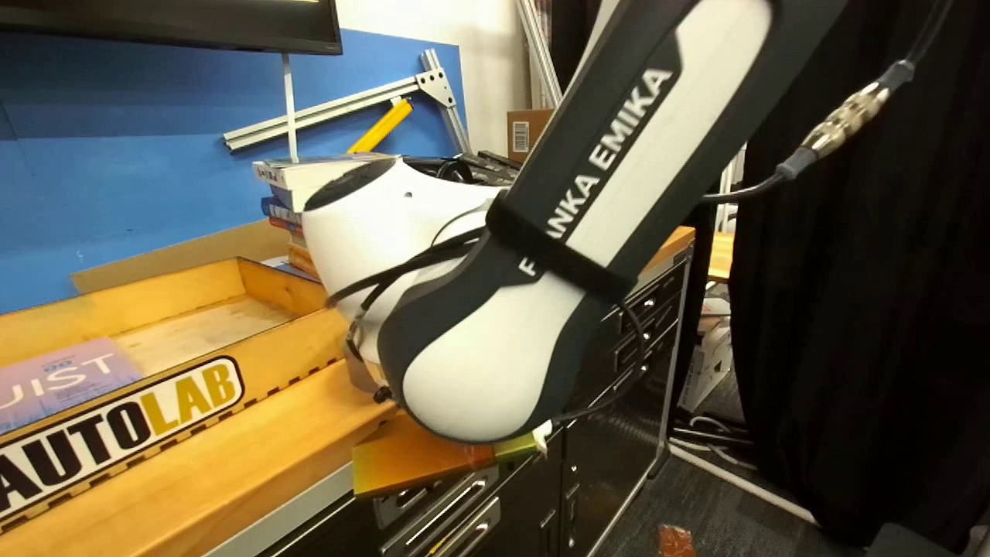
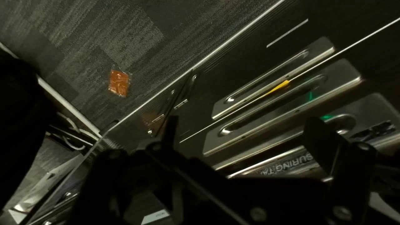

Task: Put the blue object inside the drawer then close it.

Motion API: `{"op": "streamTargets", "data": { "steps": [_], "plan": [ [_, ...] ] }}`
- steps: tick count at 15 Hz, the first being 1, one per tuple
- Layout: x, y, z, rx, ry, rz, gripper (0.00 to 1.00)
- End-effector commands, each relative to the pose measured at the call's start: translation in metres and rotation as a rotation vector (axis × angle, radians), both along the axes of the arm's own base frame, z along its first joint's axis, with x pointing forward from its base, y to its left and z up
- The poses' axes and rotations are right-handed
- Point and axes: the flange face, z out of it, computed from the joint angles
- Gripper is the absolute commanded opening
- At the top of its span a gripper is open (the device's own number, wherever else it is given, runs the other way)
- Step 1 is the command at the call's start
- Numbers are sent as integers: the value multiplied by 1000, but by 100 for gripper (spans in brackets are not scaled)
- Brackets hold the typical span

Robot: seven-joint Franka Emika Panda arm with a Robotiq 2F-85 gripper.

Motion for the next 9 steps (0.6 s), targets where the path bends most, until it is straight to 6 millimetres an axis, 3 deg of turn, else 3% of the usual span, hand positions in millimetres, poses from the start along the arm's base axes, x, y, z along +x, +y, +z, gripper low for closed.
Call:
{"op": "streamTargets", "data": {
  "steps": [1,6,7,9],
  "plan": [
    [-32,1,50,1,79,180,100],
    [-33,0,108,2,156,440,100],
    [-33,7,86,-9,143,356,100],
    [-33,4,93,-8,139,365,100]
  ]
}}
